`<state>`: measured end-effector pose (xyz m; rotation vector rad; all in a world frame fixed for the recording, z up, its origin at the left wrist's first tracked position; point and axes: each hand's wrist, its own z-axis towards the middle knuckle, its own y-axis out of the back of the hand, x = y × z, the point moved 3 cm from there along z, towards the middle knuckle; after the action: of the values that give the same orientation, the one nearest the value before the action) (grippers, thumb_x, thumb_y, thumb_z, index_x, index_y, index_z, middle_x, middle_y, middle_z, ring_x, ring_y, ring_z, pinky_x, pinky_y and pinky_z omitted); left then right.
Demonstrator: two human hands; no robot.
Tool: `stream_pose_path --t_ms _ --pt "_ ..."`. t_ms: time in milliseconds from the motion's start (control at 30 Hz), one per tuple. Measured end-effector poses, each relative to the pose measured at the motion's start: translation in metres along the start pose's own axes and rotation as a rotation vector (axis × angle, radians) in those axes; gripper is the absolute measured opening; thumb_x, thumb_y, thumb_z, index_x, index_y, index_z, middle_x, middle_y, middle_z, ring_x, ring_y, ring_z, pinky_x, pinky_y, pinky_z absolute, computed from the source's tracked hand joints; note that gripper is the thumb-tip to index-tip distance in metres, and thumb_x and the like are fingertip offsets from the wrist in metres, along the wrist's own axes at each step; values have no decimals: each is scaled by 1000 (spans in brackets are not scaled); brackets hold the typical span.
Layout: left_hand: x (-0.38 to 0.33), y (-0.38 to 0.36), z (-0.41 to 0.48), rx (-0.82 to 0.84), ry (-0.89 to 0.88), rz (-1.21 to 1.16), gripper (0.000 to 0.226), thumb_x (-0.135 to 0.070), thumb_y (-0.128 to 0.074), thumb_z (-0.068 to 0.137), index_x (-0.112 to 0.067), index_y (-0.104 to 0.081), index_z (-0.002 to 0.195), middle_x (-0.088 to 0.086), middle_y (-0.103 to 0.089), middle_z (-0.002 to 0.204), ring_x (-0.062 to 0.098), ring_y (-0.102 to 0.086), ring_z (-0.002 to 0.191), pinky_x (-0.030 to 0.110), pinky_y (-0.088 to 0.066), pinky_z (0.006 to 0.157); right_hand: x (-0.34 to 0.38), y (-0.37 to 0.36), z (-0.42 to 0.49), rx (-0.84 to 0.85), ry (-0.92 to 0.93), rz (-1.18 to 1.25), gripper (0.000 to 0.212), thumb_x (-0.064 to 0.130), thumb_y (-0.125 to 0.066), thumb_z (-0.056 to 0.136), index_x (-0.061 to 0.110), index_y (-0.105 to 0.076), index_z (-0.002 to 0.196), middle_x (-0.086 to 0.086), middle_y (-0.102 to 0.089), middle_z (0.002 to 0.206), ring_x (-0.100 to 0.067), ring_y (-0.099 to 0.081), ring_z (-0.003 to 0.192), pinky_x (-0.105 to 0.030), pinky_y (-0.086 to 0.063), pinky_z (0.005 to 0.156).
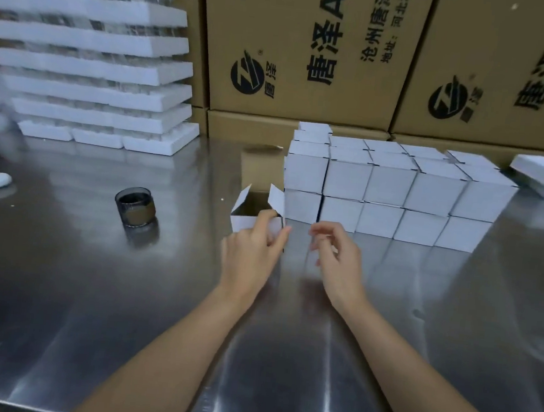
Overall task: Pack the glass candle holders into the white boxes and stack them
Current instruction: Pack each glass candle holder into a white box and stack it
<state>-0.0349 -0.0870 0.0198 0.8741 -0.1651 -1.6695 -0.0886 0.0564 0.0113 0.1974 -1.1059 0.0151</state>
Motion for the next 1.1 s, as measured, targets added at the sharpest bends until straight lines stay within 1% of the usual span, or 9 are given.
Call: stream_pose_path --t_ms 100,200,333,400,500,633,800,967,1100 --pt "-21 -13 -9 138 -47 -3 41 -46 -54 94 -20 -57 125 0 -68 66 28 -66 71 37 -50 62 -3 -1 5 -4 -44 51 24 10 -45 99 18 -64 112 1 -57 118 -22 -59 111 -35 -55 85" --pt "-32 -17 -11 198 -116 31 46 -46 -50 95 -20 -55 132 1 -68 69 27 -65 70 34 -45 58 -4 -2 6 2 -66 45 28 8 -41 102 21 -63 112 9 -58 118 -15 -56 117 -34 -45 102" --pt "-33 4 -3 -199 -282 -178 27 -29 -54 90 -14 -74 101 -7 -56 52 12 -51 45 24 -43 44 -6 -1 7 -12 -99 68 27 19 -43 103 17 -60 124 1 -60 124 -5 -57 113 -19 -44 96" --pt "-19 7 6 -282 -151 -342 20 -31 -54 90 -20 -69 98 -14 -46 58 5 -44 52 22 -41 50 -4 -2 7 -3 -101 70 30 24 -45 102 16 -56 129 3 -60 125 11 -54 107 -4 -39 86" --pt "3 -4 16 -158 136 -470 27 -46 -57 85 -27 -56 104 -10 -36 64 8 -42 62 24 -39 60 -2 -3 5 19 -79 68 36 33 -53 98 22 -53 133 11 -56 126 15 -52 107 -2 -39 83" --pt "6 -22 25 74 146 -669 32 -38 -67 80 -26 -54 107 -9 -33 64 7 -34 60 26 -37 62 5 -1 6 -28 -17 80 34 27 -65 92 32 -52 123 16 -51 126 16 -50 107 -5 -44 79" --pt "9 -28 23 82 104 -675 32 -41 -72 77 -30 -57 103 -15 -37 61 5 -38 58 13 -36 58 6 4 7 -144 26 85 36 20 -73 86 27 -56 116 9 -55 123 11 -57 99 -12 -50 75" --pt "13 -28 22 54 225 -759 13 -35 -53 91 -35 -57 103 -12 -49 58 8 -50 55 28 -48 56 -2 7 10 -244 -33 103 22 31 -59 96 25 -57 117 10 -61 115 -4 -60 98 -7 -44 73" --pt "26 -40 22 97 468 -822 34 -10 -40 99 -23 -52 128 -2 -54 63 11 -52 49 24 -46 51 -14 14 14 -293 -101 134 24 24 -43 104 24 -56 124 0 -62 121 -16 -60 107 -38 -54 92"
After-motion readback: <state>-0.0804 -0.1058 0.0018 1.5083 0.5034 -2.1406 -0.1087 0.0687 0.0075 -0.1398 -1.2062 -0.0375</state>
